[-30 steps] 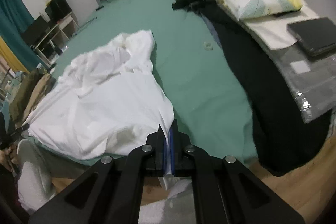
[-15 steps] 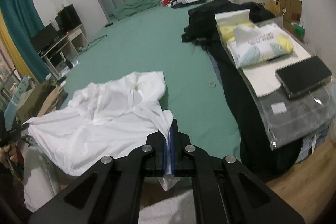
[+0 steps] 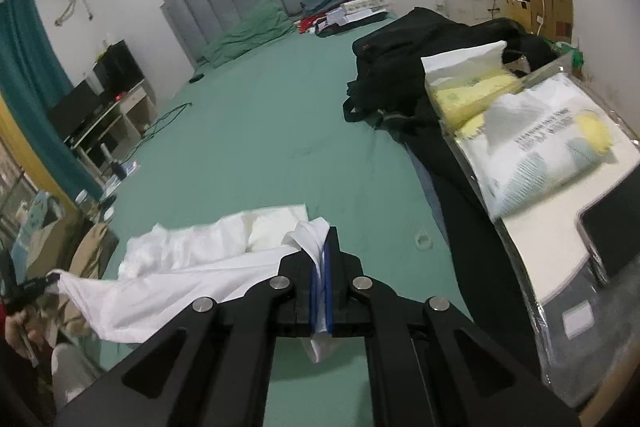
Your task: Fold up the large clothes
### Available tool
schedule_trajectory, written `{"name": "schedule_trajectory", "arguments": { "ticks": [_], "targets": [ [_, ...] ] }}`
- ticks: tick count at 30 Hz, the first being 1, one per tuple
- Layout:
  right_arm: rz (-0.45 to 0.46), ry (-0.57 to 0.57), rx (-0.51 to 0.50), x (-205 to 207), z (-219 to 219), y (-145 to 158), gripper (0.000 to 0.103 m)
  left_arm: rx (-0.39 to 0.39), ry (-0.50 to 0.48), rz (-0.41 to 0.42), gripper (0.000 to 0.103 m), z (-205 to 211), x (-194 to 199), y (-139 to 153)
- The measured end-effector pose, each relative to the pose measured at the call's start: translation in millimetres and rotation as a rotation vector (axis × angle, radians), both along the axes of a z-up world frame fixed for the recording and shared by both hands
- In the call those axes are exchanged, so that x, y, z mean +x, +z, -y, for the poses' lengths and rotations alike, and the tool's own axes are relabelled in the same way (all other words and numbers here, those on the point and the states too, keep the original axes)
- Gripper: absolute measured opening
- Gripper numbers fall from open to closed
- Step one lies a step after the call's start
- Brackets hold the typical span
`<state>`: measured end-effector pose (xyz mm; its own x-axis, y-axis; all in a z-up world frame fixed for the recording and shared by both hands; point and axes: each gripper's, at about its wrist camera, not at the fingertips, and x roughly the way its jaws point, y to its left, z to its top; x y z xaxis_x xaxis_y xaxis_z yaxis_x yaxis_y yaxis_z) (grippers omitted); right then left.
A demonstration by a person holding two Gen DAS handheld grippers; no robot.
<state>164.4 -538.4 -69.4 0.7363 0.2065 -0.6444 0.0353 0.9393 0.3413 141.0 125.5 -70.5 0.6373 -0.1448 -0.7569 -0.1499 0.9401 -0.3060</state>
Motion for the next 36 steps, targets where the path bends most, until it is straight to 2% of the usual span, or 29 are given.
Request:
{"name": "schedule_trajectory", "arguments": {
  "ticks": [6,14,18,23,25,26,27,28,29,33,36],
  "targets": [
    [-0.028,-0.008,-0.013,59,-2,-25,0.003,-0.031,0.055,-0.051,0.004,0,61,-23],
    [-0.073,-0.028,-0.039,135,-5,-66,0.003,0.082,0.048,-0.107,0.004,16,136,-59],
    [-0.106,-0.03,-0.056,159,-10,-87,0.004,0.092,0.063,-0.151,0.005,14,163,-76],
    [-0.138,-0.021,-0.148,177,-20,-100,0.006,0.091,0.106,-0.167,0.042,6,178,-86],
    [-0.154,-0.028,-0.182,179,-21,-101,0.011,0.094,0.119,-0.156,0.046,4,178,-84],
    [-0.157,-0.043,-0.205,178,-20,-100,0.023,0.101,0.122,-0.151,0.047,3,177,-82],
    [-0.152,-0.059,-0.224,176,-18,-98,0.042,0.116,0.124,-0.139,0.048,3,173,-78],
    [-0.145,-0.078,-0.244,173,-17,-94,0.052,0.128,0.125,-0.125,0.049,3,170,-74],
    [-0.126,-0.113,-0.274,168,-14,-87,0.067,0.149,0.129,-0.098,0.05,3,164,-68],
    [-0.025,-0.179,-0.34,142,-15,-54,0.069,0.192,0.133,0.002,0.053,8,137,-41],
    [0.037,-0.05,-0.293,131,-37,-41,0.069,0.2,0.046,0.03,0.054,29,124,-34]
  ]
}}
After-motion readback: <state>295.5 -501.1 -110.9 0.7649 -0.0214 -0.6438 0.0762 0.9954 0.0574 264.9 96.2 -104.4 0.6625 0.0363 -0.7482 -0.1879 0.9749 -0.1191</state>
